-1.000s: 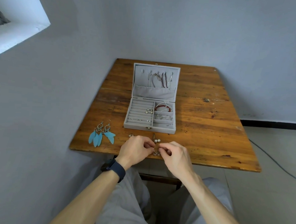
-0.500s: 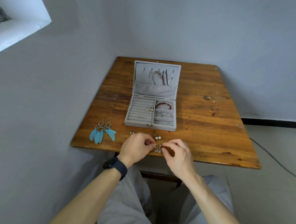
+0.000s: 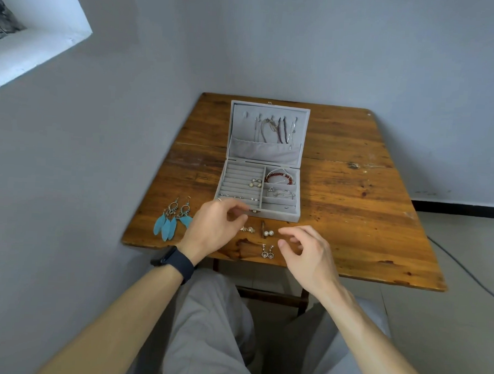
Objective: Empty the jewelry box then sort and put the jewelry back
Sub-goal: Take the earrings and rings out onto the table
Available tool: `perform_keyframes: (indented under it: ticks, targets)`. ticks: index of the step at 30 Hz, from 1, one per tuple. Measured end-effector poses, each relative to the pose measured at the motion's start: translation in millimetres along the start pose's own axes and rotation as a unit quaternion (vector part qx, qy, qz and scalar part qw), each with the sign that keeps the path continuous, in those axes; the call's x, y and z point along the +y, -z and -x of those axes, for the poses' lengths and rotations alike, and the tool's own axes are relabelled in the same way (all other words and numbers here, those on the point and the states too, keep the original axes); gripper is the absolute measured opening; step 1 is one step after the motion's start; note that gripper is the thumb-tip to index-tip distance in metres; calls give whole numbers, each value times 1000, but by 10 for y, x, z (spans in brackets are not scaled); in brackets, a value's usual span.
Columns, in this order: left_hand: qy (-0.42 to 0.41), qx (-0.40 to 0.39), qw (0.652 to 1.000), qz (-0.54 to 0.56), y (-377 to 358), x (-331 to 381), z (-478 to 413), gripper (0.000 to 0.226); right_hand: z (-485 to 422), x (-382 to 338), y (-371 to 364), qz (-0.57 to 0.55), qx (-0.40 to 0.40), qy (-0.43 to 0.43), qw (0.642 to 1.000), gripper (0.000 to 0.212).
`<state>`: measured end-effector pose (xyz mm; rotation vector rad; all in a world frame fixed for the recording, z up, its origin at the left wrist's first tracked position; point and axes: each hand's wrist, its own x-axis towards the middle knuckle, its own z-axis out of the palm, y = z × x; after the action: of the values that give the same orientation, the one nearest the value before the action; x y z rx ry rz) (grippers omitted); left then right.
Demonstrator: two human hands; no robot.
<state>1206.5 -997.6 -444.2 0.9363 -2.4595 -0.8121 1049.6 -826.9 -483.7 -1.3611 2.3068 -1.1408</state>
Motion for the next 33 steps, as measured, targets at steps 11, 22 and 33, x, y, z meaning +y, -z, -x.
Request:
perform_keyframes:
  ticks: [11, 22, 33]
  targets:
    - [9, -17, 994, -105, 142, -42, -779, 26, -933, -270, 48, 26, 11, 65, 997, 23]
    - [8, -36, 991, -126, -176, -145, -1232, 32, -1720, -251, -253, 224, -76, 71, 969, 33]
    - [4, -13, 991, -131, -243, -202, -1220, 25, -1715, -239, -322, 228, -73, 55, 969, 30]
